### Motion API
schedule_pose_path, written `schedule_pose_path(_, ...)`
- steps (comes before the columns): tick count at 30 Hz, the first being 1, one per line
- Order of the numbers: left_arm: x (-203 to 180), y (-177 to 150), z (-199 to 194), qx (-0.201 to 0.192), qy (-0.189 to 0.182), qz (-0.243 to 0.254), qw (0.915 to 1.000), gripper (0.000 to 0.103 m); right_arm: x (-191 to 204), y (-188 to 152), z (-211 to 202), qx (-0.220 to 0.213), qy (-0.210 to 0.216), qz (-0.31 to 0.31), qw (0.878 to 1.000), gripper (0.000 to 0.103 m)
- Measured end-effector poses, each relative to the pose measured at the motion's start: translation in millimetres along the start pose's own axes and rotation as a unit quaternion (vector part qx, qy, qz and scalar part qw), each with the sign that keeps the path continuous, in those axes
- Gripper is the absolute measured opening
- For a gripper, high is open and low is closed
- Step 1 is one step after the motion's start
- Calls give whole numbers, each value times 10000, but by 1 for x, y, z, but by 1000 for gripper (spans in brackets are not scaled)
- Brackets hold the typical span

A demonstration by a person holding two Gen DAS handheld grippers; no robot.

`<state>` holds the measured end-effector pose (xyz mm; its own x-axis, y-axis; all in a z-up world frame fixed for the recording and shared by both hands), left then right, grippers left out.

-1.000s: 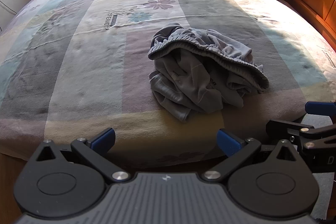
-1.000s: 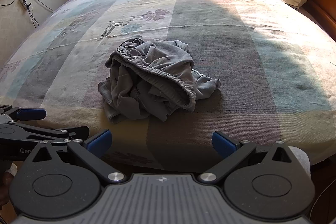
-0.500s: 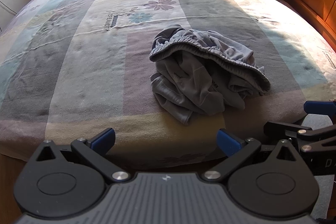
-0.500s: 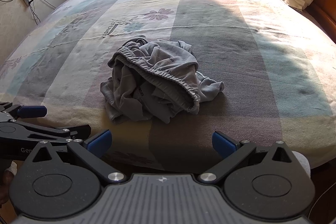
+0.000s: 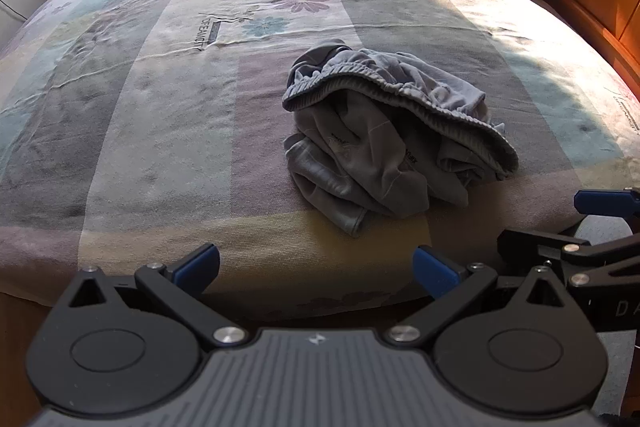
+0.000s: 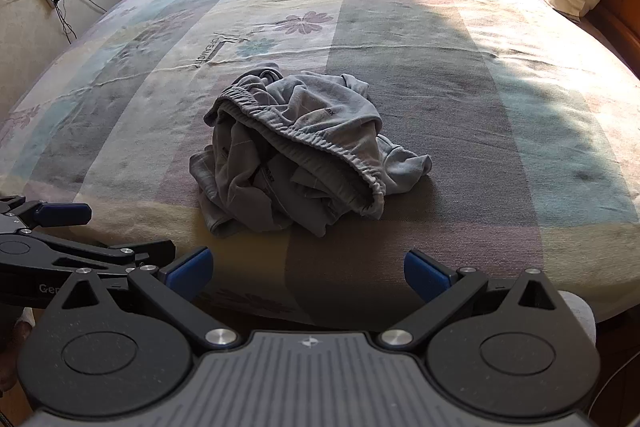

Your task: Fold clothes

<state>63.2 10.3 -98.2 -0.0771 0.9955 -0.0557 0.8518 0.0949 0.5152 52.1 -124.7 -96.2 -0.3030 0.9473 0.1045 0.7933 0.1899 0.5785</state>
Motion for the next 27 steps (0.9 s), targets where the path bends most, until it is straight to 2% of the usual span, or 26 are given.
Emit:
schedule_pose_path(8,6,2,4,7,23,-22,10000,102,-1,9,3,-112,-36,-186,9998,103)
schedule_pose_path(14,16,11,9,-2,81,-57,10000,102,2,26,1,-479,24,-432,9979,103)
schedule_pose_path(20,23,24,16,-20,144,-14,9999,102,4,42,13,-656,-182,-912,9935,102)
schedule_pose_path(22,26,28,19,-29,164,-4,9999,102,6,48,18,-696,-206,-1068,9916,96)
schedule_pose_path(24,28,32,23,-45,197,5,9998,102,9,53,25,-691,-226,-1233,9897,80)
schedule_pose_path(26,31,37,26,-61,229,14,9997,102,11,57,33,-617,-283,-1395,9879,67)
schedule_pose_path(27,32,39,27,-70,231,19,9997,102,12,59,38,-579,-279,-1495,9867,64)
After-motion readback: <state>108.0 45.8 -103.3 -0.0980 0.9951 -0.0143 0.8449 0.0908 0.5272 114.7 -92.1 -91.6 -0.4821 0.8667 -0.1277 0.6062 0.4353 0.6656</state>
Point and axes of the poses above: each gripper's, at about its wrist camera, not at the fingertips, and z roughly the way its jaws point, x to its left, y to its top, the point moved 10 cm from there along z, roughly the way its jaws point, and after that the axes turned 6 degrees about -z, right-handed, at the moved point
